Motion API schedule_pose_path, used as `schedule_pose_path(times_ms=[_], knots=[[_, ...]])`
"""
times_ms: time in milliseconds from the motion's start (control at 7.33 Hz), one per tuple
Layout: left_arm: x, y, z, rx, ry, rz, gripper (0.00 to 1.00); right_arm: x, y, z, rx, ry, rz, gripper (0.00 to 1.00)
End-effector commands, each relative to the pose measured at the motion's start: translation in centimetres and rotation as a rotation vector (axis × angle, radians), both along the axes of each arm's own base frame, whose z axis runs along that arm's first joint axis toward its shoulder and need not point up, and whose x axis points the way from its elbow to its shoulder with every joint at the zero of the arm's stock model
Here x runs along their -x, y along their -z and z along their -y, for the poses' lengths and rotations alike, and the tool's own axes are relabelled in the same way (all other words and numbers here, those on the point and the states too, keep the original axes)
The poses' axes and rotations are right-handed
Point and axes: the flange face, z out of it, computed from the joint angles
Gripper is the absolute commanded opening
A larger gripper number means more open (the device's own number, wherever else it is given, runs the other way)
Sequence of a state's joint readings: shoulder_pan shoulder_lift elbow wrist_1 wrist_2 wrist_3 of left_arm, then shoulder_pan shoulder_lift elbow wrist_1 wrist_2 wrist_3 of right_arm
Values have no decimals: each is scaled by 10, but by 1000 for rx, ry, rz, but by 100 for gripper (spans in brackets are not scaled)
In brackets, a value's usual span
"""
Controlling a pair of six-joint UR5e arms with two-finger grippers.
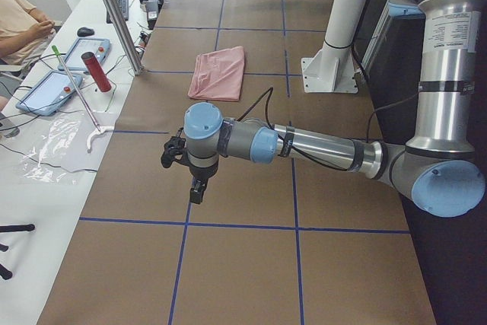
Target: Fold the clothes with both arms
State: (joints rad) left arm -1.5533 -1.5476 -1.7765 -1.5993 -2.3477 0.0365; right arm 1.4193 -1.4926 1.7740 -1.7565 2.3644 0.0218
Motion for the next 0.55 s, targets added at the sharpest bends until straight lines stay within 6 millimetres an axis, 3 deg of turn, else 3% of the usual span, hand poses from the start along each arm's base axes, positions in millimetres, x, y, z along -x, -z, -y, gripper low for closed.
schedule_pose_path(times_ms=[0, 409], knots=[[0, -1, -12, -1, -3, 0, 100, 1, -3, -4, 13, 2, 24, 100], [0, -6, -12, 6, -2, 1, 100, 1, -5, -3, 14, 2, 21, 100]])
